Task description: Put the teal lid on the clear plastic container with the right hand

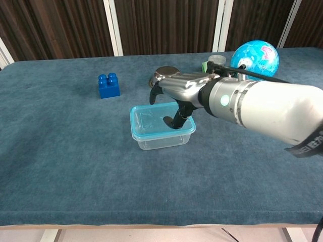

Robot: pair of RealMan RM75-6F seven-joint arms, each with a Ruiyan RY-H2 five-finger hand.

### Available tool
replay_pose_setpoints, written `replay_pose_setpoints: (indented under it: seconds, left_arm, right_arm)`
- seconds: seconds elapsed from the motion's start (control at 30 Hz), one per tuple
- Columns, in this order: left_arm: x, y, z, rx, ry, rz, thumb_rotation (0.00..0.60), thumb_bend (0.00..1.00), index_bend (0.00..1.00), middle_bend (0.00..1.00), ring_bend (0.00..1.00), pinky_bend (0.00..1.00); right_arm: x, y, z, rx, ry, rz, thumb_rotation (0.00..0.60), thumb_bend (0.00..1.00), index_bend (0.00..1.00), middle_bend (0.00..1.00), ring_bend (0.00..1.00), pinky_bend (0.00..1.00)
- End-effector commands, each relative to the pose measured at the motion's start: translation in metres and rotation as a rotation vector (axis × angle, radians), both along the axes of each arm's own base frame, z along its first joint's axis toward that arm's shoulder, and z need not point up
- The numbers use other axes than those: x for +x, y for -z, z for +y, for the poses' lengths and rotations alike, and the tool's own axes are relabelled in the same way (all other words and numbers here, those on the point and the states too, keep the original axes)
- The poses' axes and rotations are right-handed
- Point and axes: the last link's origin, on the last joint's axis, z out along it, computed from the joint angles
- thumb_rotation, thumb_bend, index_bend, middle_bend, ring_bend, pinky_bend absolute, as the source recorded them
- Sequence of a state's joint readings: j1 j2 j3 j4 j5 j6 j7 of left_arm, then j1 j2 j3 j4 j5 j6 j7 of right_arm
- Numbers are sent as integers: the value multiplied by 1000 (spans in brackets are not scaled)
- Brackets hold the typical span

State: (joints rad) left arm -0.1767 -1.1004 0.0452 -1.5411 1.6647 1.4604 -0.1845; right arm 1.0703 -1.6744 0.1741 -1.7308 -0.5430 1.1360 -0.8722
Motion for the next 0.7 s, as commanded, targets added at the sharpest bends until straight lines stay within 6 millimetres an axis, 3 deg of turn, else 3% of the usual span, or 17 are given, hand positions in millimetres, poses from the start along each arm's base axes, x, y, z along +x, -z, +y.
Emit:
replay_pose_setpoints:
  seconds: [0.03, 0.7]
  left_arm:
    - [0, 0, 0, 1, 0, 0, 600, 392, 0, 39, 8, 31]
    - [-1, -3, 0, 3, 2, -6, 600, 393, 0, 38, 7, 31]
  right_arm:
    - [8, 13, 0, 1, 1, 11, 600, 477, 232, 21, 0, 0]
    - [16, 31, -2, -9, 21, 44, 600, 512, 254, 21, 0, 0]
